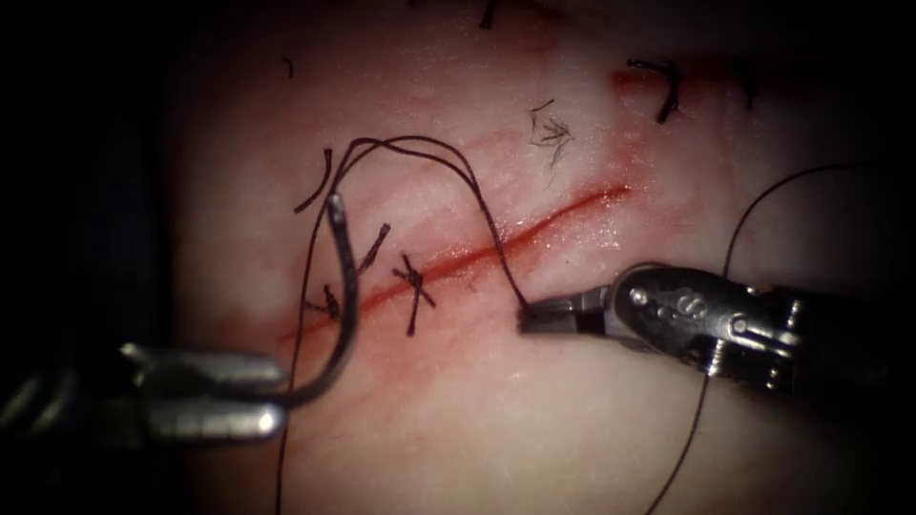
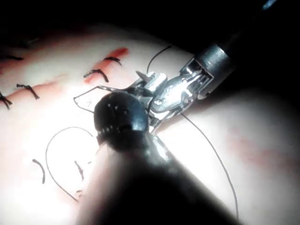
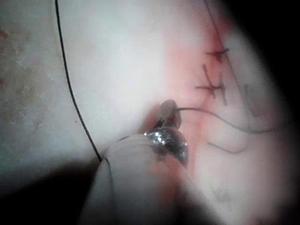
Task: Wound Closure
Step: Pull the suture through the incision with the right tool until a short tail remains on the top side.
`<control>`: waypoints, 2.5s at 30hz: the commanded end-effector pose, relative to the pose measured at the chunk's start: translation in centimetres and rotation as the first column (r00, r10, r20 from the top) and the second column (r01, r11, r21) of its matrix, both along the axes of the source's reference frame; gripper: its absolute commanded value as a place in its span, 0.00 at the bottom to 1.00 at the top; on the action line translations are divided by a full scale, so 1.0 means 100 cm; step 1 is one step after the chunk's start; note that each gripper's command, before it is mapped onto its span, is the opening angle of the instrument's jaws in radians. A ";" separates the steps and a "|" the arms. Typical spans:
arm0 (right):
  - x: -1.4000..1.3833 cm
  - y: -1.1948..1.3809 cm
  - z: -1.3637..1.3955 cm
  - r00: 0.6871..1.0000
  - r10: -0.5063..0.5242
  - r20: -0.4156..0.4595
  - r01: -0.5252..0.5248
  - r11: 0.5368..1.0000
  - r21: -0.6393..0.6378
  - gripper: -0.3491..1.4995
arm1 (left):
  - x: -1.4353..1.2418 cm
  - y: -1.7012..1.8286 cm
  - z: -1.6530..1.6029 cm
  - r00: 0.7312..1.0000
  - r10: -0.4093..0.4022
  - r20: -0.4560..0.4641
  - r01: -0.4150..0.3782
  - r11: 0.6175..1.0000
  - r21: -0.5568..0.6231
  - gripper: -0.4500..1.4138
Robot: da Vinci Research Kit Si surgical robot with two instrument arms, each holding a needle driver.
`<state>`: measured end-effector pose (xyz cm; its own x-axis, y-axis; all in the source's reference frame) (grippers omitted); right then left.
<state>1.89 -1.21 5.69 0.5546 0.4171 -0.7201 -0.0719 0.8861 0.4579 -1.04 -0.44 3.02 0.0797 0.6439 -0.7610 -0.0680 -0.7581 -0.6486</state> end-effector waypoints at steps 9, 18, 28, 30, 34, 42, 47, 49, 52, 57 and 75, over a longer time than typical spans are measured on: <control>0.0030 -0.0057 -0.0074 0.996 -0.071 -0.054 0.073 0.996 0.044 0.00 | 0.0002 -0.0036 0.0066 0.962 -0.128 -0.239 0.129 0.992 -0.010 0.05; 0.0068 -0.0061 -0.0099 0.980 -0.067 -0.189 0.062 0.998 -0.033 0.57 | 0.0011 -0.0043 0.0066 0.956 -0.131 -0.262 0.134 0.991 -0.007 0.05; 0.0011 0.0032 -0.0094 0.991 0.025 -0.131 -0.070 0.935 -0.348 0.84 | 0.0082 -0.0025 0.0084 0.842 -0.221 -0.492 0.200 0.975 -0.097 0.05; 0.0002 0.0041 -0.0077 0.996 -0.001 -0.087 -0.032 0.924 -0.380 0.75 | 0.0083 -0.0025 0.0087 0.837 -0.226 -0.498 0.207 0.974 -0.094 0.05; 0.0003 0.0042 -0.0044 0.997 -0.022 -0.075 -0.011 0.913 -0.409 0.75 | 0.0074 -0.0027 0.0087 0.848 -0.208 -0.487 0.192 0.978 -0.084 0.05; 0.0022 0.0023 -0.0003 0.989 -0.132 -0.060 0.090 0.886 -0.455 0.66 | 0.0065 -0.0027 0.0091 0.856 -0.196 -0.478 0.176 0.981 -0.086 0.05; 0.0043 0.0016 0.0002 0.981 -0.189 -0.052 0.143 0.869 -0.474 0.46 | 0.0065 -0.0028 0.0093 0.853 -0.193 -0.484 0.173 0.981 -0.086 0.05; 0.0048 0.0014 0.0005 0.980 -0.198 -0.028 0.161 0.867 -0.472 0.44 | 0.0064 -0.0028 0.0093 0.853 -0.191 -0.487 0.171 0.982 -0.085 0.05; 0.0047 0.0016 0.0005 0.982 -0.191 0.009 0.172 0.863 -0.476 0.39 | 0.0064 -0.0028 0.0093 0.852 -0.191 -0.487 0.172 0.982 -0.085 0.05; 0.0051 0.0018 0.0011 0.977 -0.207 0.049 0.206 0.862 -0.463 0.00 | 0.0061 -0.0029 0.0092 0.853 -0.189 -0.486 0.167 0.982 -0.088 0.05; 0.0027 -0.0007 -0.0032 0.956 -0.249 0.156 0.293 0.854 -0.430 0.00 | 0.0044 -0.0032 0.0094 0.857 -0.173 -0.486 0.135 0.984 -0.113 0.05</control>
